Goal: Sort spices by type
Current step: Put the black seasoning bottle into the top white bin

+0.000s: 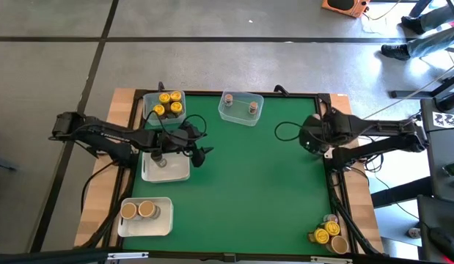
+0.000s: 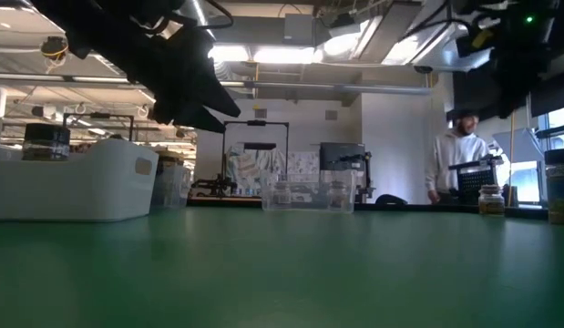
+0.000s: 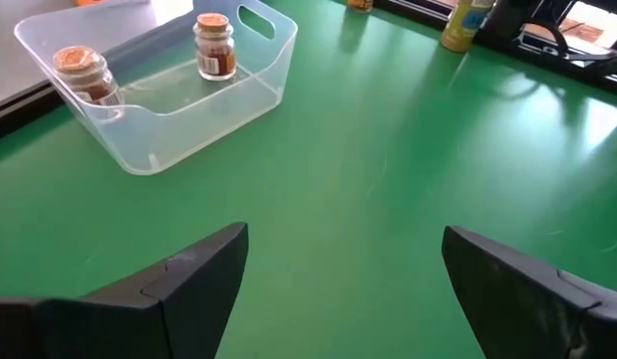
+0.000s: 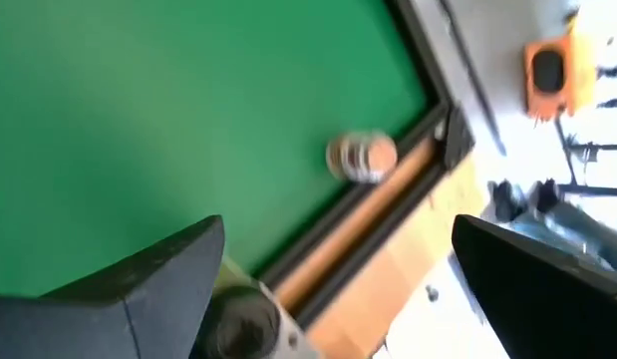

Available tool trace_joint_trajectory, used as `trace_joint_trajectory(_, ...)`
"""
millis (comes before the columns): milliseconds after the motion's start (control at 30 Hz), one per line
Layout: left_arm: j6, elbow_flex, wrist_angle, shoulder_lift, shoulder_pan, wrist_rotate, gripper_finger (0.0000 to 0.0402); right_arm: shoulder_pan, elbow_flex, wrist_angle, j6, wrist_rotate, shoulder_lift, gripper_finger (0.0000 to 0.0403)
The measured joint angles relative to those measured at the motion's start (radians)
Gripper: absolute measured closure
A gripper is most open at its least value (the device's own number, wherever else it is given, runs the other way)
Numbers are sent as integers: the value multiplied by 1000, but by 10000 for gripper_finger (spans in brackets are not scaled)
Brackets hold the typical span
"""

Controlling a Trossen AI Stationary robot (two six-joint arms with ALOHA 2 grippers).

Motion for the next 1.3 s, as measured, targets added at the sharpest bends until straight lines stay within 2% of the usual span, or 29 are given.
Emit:
trace_joint_trajectory(100,-8,0,0,0,-1,-2,70,-43,0,-18,-36,-63,0,13)
trace_joint_trajectory(267,-8,0,-1,0,-1,-2,70,-91,0,-17,-94,-246,0,13)
trace_joint_trajectory(333,-6,0,-1,0,-1,-2,70,-115,-16,-15,-96,-287,0,13)
trace_joint_trajectory(800,1,0,-1,0,-1,-2,70,-283,-192,3,-209,-328,23,13)
trace_joint_trajectory(1000,1,0,-1,0,-1,-2,70,-281,-223,38,-233,-390,82,13)
trace_joint_trajectory(1167,-7,0,-1,0,-1,-2,70,-281,-270,45,-234,-395,140,14)
trace_joint_trajectory(1300,-7,0,-1,0,-1,-2,70,-281,-279,57,-235,-394,174,45)
